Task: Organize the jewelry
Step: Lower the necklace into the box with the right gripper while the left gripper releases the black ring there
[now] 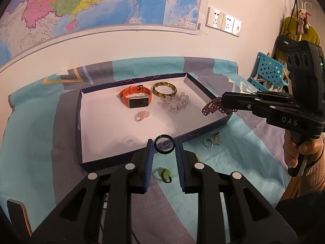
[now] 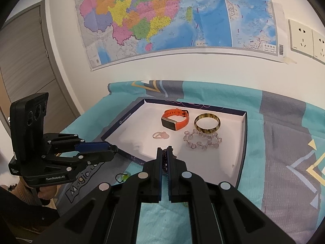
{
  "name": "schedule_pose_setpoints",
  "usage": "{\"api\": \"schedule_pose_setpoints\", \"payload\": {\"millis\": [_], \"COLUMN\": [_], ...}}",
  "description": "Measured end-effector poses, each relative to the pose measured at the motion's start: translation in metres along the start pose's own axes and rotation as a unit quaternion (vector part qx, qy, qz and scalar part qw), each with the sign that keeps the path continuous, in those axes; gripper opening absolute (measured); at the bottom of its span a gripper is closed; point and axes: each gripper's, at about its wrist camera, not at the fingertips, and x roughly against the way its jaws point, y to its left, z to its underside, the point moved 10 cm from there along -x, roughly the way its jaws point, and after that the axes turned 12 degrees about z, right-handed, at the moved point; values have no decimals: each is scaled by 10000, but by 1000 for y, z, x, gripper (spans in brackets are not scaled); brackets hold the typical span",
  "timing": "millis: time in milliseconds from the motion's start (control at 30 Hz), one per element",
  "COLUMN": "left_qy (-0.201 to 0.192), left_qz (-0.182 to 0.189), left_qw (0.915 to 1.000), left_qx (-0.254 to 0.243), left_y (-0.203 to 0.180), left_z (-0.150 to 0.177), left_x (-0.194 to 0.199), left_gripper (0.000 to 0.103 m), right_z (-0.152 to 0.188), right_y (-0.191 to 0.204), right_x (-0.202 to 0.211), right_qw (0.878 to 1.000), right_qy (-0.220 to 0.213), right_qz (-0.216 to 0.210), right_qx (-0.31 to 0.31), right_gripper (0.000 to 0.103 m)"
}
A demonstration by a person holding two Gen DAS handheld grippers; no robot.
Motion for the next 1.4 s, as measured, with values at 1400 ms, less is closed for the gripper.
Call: {"api": "schedule_pose_setpoints", "payload": {"millis": [1400], "left_qy": [214], "left_qz": [-166], "left_qw": [9996], "left_qx": [62], "left_y": [23], "left_z": [-22], "left_x": [-43], "left_gripper": [22], "right_z": [-25], "right_y": [-13], "right_x": [-50], "right_qw": [9997], "right_qy": [230], "right_qz": [22], "right_qx": [-11], "right_gripper": [3]}}
